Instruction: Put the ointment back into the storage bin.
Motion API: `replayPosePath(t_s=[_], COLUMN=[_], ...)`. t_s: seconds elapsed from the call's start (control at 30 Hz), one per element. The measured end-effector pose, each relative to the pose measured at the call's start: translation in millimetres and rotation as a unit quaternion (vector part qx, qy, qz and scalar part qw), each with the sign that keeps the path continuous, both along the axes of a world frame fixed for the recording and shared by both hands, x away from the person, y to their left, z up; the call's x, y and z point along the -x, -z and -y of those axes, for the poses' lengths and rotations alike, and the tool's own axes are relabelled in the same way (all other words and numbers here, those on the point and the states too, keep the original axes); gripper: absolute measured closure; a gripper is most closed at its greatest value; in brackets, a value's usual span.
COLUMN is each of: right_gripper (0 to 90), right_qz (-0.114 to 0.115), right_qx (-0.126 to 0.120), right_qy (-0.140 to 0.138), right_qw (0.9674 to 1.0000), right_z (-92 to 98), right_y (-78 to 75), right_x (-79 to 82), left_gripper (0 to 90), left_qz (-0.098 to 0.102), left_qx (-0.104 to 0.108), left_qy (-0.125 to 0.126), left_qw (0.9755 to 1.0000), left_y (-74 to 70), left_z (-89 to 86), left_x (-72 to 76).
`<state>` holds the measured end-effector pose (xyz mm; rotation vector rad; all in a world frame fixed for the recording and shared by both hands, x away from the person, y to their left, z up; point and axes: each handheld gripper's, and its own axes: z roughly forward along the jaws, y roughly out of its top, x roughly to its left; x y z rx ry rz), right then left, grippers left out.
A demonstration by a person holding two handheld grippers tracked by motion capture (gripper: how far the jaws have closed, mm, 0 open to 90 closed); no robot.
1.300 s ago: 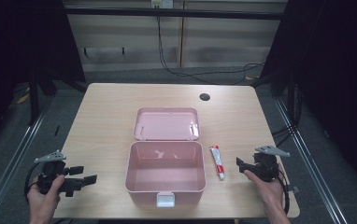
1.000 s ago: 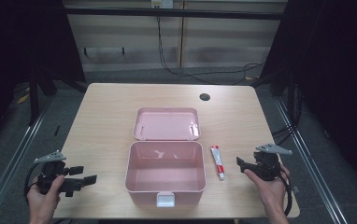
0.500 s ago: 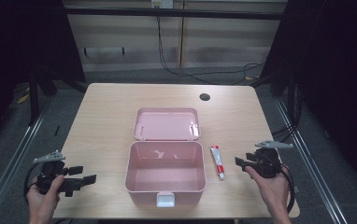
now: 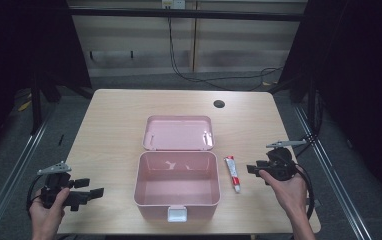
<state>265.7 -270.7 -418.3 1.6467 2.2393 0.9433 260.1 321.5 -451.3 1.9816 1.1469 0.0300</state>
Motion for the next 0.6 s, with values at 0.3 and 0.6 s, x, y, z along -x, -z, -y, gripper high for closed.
replayPosePath(t_s=[0.3,0.6], right_gripper=[51.7,51.5], right_qz=[-0.070,-0.122], right_qx=[0.009,0.030], right_qy=[-0.023,-0.039], right_qw=[0.9973,0.9913], right_z=[-11.7,-22.7], right_y=[-2.5,0.0], right_x=[-16.3,-27.4], left_gripper=[18.1,18.1], left_qz=[-0.001,-0.002], left_qx=[0.000,0.002], left_qy=[-0.001,-0.003], left_qw=[1.0000,1.0000], left_y=[0.2,0.1], left_z=[0.6,1.3], left_x=[-0.2,0.1])
